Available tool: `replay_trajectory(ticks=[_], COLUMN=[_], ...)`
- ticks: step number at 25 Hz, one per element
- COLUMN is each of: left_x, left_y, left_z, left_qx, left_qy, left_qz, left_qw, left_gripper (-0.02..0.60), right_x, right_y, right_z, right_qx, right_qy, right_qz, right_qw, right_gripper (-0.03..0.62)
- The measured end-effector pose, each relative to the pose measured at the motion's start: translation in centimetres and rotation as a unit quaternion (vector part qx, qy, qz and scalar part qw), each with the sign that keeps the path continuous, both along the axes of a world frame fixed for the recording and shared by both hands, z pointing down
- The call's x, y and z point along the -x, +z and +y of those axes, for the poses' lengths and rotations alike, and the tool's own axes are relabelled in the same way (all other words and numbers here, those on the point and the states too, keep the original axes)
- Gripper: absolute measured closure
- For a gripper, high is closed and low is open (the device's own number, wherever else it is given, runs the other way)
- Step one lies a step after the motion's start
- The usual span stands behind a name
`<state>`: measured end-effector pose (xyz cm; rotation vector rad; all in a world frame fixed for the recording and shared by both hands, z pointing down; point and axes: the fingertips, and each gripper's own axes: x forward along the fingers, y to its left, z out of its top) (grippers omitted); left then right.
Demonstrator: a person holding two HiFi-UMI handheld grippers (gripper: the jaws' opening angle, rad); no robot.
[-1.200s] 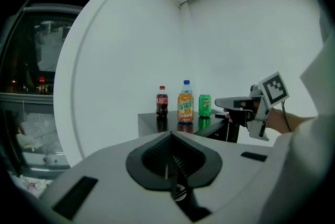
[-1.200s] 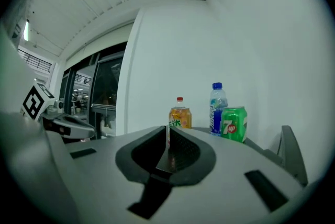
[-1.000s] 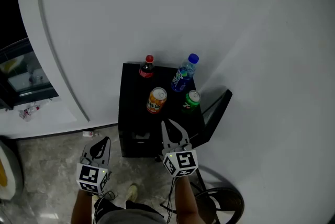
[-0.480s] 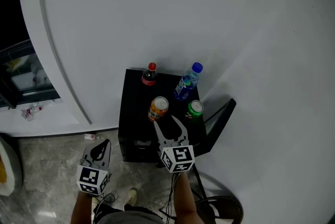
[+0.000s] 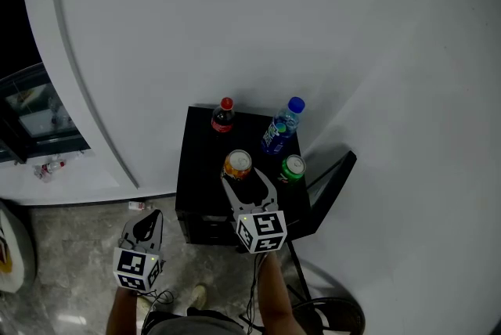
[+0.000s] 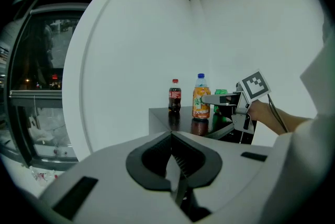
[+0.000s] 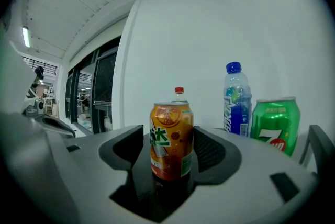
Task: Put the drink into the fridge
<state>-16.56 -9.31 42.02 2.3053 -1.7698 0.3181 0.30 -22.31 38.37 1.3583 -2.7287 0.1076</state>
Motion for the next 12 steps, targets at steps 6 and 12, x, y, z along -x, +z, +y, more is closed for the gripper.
replay_trajectory(ticks=[6, 12], left_x=[0.8, 1.1], left_y=[0.2, 0.3], left_z=[0.2, 0.0], left_qx=[0.005, 0.003], left_qy=[-0.014, -0.020], left_qz=[0.002, 0.003], left_qw=[0.9999, 0.9998], left_gripper=[0.578, 0.578], right_x=[0.3, 0.5], right_y=[0.1, 0.4], right_z=[-0.6, -1.3], right_qx=[0.002, 0.001], right_qy=[0.000, 0.003], right_qz=[0.009, 0.018], right_qw=[1.000, 1.000], right_gripper=[0.296, 0.298])
